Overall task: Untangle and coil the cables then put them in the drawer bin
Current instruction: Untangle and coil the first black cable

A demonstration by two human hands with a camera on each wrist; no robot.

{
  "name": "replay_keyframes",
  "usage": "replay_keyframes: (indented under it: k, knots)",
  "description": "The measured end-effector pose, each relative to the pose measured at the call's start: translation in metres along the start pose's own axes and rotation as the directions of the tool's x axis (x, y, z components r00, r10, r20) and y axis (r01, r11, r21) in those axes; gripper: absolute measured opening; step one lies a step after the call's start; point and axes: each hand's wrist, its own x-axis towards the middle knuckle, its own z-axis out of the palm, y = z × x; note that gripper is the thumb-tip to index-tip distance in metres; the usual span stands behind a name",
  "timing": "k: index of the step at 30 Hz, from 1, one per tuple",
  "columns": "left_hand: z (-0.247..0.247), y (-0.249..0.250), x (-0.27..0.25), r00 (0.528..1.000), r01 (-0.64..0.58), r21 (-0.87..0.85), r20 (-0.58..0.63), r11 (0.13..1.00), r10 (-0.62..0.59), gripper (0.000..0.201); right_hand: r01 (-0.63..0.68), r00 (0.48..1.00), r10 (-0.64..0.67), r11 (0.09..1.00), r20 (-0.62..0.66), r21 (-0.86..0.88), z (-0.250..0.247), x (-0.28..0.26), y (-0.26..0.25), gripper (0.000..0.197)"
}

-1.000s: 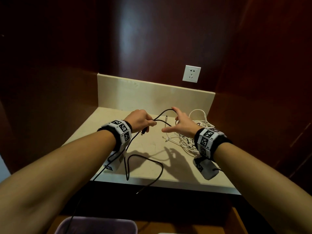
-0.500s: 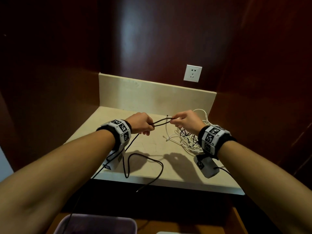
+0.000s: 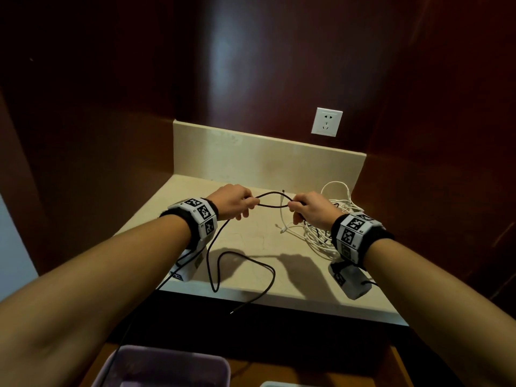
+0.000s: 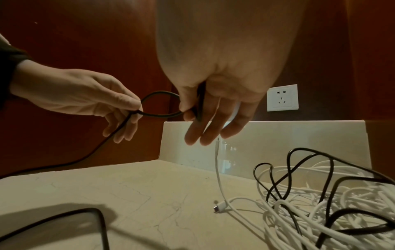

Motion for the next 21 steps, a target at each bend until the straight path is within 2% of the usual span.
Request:
replay_keyframes:
  k: [4, 9, 12, 14, 17, 21]
  knots:
    - [-0.003, -0.002, -0.002, 0.998, 0.009, -0.173, -0.054, 0.985, -0.019, 0.029, 0.035, 0.999, -0.035, 0.999, 0.011, 0.008, 0.011, 0.003, -0.002, 0.026]
    - [-0.009, -0.005, -0.006, 0.987, 0.025, -0.478, -0.127, 0.878, -0.097, 0.015, 0.026, 0.998, -0.032, 0.992, 0.049, 0.124, 0.031, 0.007, -0.01, 0.027]
    - [-0.011, -0.007, -0.01, 0.98, 0.034, -0.565, -0.142, 0.824, -0.138, 0.01, 0.004, 0.997, -0.018, 0.984, 0.079, 0.18, 0.044, 0.009, -0.016, 0.027]
    - [-0.012, -0.008, -0.012, 0.976, 0.044, -0.582, -0.149, 0.812, -0.159, 0.01, -0.035, 0.995, 0.006, 0.958, 0.101, 0.284, 0.052, 0.009, -0.021, 0.025]
    - [-0.014, -0.011, -0.016, 0.97, 0.044, -0.596, -0.166, 0.801, -0.177, 0.012, -0.114, 0.986, 0.037, 0.863, 0.163, 0.492, 0.061, 0.008, -0.031, 0.023]
    - [-0.017, -0.013, -0.023, 0.961, 0.028, -0.63, -0.197, 0.776, -0.194, 0.012, -0.291, 0.948, 0.093, 0.645, 0.305, 0.707, 0.075, 0.013, -0.038, 0.023]
